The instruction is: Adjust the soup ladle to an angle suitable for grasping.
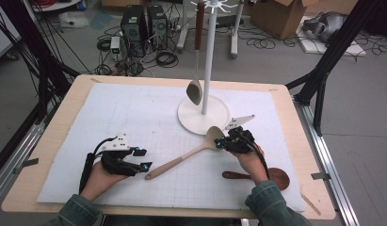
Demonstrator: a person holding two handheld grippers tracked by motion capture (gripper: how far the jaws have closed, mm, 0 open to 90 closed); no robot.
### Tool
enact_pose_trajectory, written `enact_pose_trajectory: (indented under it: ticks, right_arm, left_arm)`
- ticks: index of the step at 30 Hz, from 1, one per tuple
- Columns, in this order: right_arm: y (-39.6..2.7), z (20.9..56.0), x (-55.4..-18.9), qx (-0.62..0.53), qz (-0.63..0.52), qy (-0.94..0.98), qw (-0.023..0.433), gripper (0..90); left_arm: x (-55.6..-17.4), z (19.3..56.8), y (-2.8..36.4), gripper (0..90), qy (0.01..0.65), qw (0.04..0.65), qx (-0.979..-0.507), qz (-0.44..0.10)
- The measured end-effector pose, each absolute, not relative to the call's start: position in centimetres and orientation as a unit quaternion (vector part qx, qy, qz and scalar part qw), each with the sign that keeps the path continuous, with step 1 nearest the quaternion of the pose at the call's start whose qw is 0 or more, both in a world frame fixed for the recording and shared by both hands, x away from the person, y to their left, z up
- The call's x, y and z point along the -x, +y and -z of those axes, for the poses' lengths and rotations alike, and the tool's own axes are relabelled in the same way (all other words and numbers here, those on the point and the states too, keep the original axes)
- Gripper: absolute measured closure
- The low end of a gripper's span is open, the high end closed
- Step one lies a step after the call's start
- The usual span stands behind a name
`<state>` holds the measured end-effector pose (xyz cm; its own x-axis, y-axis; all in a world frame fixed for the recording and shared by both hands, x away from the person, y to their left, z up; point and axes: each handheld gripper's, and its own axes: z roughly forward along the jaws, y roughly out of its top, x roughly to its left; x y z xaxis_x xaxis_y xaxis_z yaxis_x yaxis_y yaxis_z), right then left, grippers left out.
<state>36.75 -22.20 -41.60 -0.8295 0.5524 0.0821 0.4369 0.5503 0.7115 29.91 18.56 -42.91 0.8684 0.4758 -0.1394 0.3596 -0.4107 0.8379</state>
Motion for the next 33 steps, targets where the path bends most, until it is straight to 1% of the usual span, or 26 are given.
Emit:
enact_pose_trajectory:
  ticks: [8,14,22,24,33]
  right_arm:
    - [-22.1,41.6,-36.8,-0.283,-0.387,0.874,0.075,89.0]
    - [-22.1,41.1,-36.9,-0.282,-0.395,0.871,0.08,88.7]
    - [-21.5,41.1,-37.0,-0.272,-0.392,0.875,0.08,87.0]
    - [-21.2,41.3,-36.9,-0.27,-0.386,0.879,0.077,86.9]
    - [-21.0,41.7,-36.8,-0.268,-0.384,0.88,0.075,86.3]
  left_arm:
    - [-29.5,43.3,17.8,41.6,0.235,0.475,-0.846,-0.048]
    - [-29.2,43.5,17.3,45.4,0.225,0.468,-0.853,-0.042]
    - [-29.0,44.0,16.7,47.6,0.215,0.455,-0.864,-0.033]
    - [-29.0,44.2,16.6,48.9,0.214,0.451,-0.866,-0.031]
    - [-28.8,44.7,16.2,60.3,0.205,0.429,-0.879,-0.038]
